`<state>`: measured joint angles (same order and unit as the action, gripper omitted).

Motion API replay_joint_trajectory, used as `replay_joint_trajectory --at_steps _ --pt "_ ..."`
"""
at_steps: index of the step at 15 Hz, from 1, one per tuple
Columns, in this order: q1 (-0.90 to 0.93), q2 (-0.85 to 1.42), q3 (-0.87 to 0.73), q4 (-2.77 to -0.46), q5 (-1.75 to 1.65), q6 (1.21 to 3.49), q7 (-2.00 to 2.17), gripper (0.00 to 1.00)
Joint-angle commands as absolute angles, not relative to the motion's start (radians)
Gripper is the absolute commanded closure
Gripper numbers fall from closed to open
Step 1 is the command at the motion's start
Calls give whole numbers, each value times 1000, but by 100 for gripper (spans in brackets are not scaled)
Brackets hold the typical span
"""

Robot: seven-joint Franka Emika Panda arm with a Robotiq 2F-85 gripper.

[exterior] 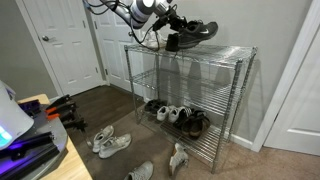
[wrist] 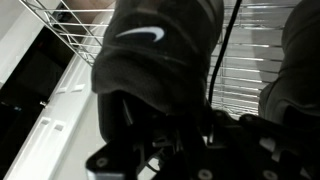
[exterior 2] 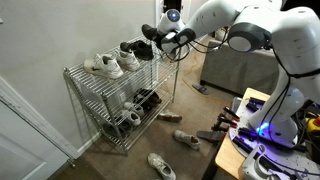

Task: Pick the black sneaker from the middle rack and place it to the right of the black sneaker on the top rack

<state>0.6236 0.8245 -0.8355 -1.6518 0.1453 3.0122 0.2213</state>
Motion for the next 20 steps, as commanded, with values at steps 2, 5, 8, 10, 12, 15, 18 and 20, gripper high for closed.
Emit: replay_joint_trajectory --at_steps 2,5,8,10,12,15,18,20 --pt "514 865 -722 -1528 51 2974 266 95" --pt "491 884 -685 -1500 5 2974 277 66" --pt "480 888 -685 -1492 -24 2983 282 53" --pt "477 879 -685 -1493 -33 2984 290 40" --pt "482 845 -681 -1520 -35 2998 297 27" --pt "530 809 -735 -1583 -39 3057 325 8" --pt "578 778 -796 -1648 -22 3124 339 0" --pt "622 754 -840 -1713 5 3185 320 0"
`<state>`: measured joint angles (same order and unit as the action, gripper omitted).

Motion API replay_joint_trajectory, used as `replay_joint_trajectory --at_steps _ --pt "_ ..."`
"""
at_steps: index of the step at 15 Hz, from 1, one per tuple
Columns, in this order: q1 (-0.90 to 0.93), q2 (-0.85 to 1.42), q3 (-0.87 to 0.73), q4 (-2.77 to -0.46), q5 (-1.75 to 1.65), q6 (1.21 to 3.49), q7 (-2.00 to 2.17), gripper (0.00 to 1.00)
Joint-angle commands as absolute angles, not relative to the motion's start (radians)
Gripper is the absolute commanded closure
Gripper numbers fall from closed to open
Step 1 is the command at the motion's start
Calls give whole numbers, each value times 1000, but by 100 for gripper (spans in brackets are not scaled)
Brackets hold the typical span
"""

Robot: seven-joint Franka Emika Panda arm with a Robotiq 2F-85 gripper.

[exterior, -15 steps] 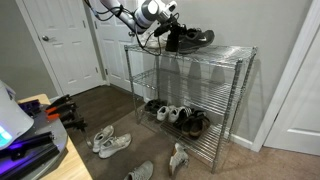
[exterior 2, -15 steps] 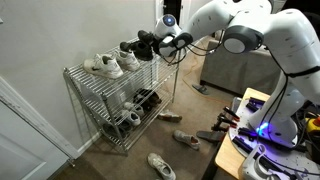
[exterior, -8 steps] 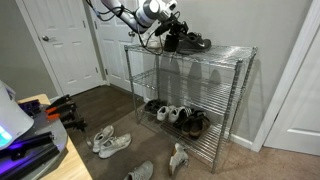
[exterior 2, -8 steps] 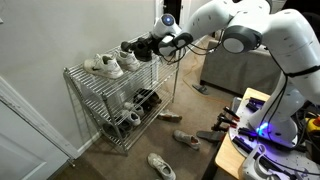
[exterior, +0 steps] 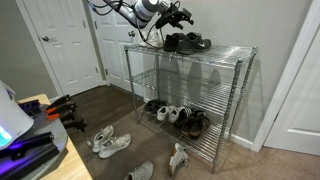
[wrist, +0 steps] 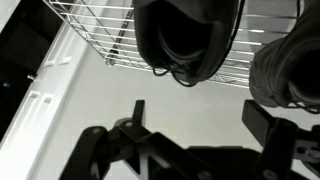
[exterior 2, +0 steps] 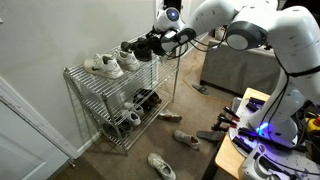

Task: Pick the black sneaker from the middle rack and place it to the right of the black sneaker on the top rack

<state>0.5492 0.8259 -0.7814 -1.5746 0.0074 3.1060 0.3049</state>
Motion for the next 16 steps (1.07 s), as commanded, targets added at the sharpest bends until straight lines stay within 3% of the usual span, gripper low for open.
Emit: replay_joint_trajectory --at_steps 1,6,7,16 --pt "643 748 -864 -1741 9 3214 321 0" --pt "708 690 -908 -1887 16 3351 307 0" --pt "669 748 -893 -1790 12 3299 305 0" --pt "671 751 -892 -1793 12 3304 305 0"
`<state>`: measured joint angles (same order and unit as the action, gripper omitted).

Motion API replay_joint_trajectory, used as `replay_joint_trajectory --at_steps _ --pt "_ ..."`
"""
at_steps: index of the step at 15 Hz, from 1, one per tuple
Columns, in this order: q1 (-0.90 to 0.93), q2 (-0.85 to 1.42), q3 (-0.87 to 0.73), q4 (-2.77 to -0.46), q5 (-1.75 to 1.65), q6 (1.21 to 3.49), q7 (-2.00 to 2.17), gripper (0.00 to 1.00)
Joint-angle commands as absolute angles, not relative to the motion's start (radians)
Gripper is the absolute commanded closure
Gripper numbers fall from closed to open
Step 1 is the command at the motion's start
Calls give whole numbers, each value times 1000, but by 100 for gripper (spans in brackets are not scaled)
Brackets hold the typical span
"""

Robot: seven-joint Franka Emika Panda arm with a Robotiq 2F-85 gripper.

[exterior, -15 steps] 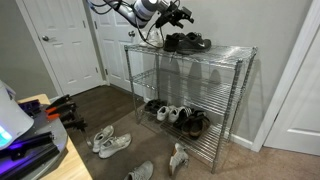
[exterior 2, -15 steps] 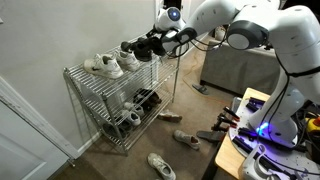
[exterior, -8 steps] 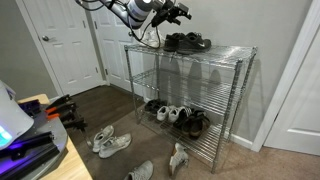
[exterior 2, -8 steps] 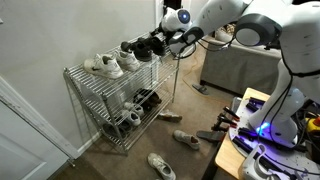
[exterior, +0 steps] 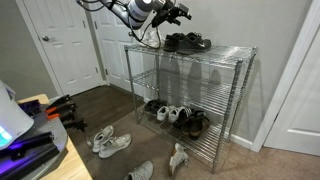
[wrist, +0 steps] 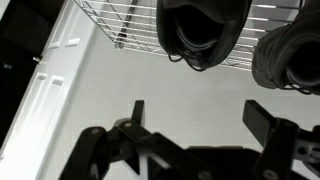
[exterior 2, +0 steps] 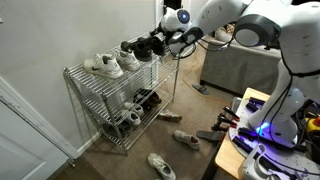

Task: Pick the black sneaker from the middle rack and place it to the right of the black sneaker on the top rack

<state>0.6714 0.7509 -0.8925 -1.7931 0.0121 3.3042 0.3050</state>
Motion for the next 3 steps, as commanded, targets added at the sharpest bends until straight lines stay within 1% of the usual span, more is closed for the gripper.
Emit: replay_joint_trajectory --at_steps 1,3 --pt "671 751 -893 -1793 12 3304 305 0" --pt "671 751 -892 -1793 12 3304 305 0"
